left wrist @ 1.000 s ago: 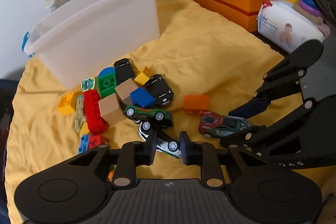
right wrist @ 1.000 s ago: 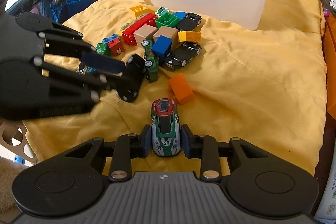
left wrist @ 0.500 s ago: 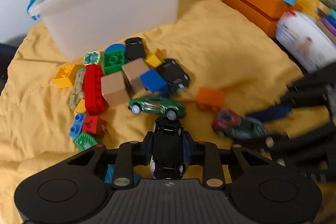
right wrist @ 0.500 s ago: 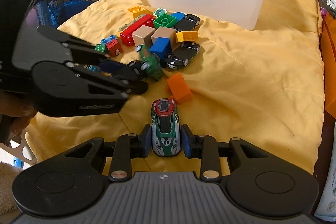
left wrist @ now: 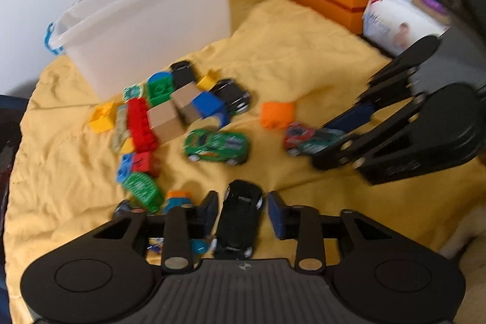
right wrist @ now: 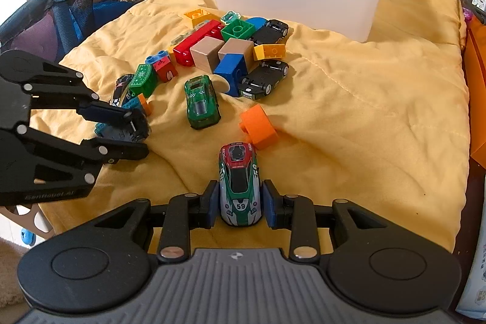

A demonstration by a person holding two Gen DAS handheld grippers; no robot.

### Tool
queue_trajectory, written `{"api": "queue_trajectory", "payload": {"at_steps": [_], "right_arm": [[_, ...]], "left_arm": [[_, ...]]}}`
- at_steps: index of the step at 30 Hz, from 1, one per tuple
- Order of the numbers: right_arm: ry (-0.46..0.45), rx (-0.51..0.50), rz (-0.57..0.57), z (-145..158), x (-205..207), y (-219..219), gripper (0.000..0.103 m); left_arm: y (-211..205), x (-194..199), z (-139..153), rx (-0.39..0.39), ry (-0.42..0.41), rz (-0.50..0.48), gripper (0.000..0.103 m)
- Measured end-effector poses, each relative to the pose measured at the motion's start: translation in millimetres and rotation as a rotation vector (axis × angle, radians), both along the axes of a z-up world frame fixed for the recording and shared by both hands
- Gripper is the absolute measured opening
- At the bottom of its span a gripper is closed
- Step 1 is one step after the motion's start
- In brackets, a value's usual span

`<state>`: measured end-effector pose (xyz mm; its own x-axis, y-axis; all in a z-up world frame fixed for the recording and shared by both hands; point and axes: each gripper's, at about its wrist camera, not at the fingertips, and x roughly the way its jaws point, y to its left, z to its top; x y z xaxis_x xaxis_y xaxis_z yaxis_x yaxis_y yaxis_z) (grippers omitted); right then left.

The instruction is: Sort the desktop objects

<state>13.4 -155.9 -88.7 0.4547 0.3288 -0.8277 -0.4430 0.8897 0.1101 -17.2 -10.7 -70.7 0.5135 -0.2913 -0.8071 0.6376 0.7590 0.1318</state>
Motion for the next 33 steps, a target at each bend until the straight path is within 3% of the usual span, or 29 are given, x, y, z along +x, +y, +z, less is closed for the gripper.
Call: {"api": "queue_trajectory", "payload": {"at_steps": [7,11,18,23,24,25,33], "right_arm": [[0.0,-0.005,0.005,-0.9,-0.2,1.8,0.035],[-0.004,-0.008,0.011,-1.0,-0.4,2.3,0.035],[-0.006,-0.003,0.017,-0.9,-1.1,0.9,0.035],[-0.005,-0.002,0.019,-0.3,-1.4,-0.2,0.035],[-0.006,-0.003,0.02,-0.1,-1.7,-0.2,0.035],[-0.006,-0.003,0.019,0.0,-1.8,-0.3,0.035],[-0.003,0.008,0.007,-1.4,-3.6,-3.2,0.036]], "left_arm": [[-8.5,-12.9,9.4,-0.115,0.023,-0.031,0.047],[-5.2,-21.7,13.7,-0.106,-0.013,-0.009,0.049],[18.0,-19.4,13.4,-0.131,-0.002,0.096,0.049],[24.8,-2.3,2.9,-0.096,0.03,0.07,0.049],[24.5,-0.1,-0.9,-0.087,0.054,0.055,0.042],[24.1,-0.3,-3.2,-0.075,0.058,0.048,0.029],[7.1,-5.1,-3.4,0.038,-0.092,0.025,0.024]]}}
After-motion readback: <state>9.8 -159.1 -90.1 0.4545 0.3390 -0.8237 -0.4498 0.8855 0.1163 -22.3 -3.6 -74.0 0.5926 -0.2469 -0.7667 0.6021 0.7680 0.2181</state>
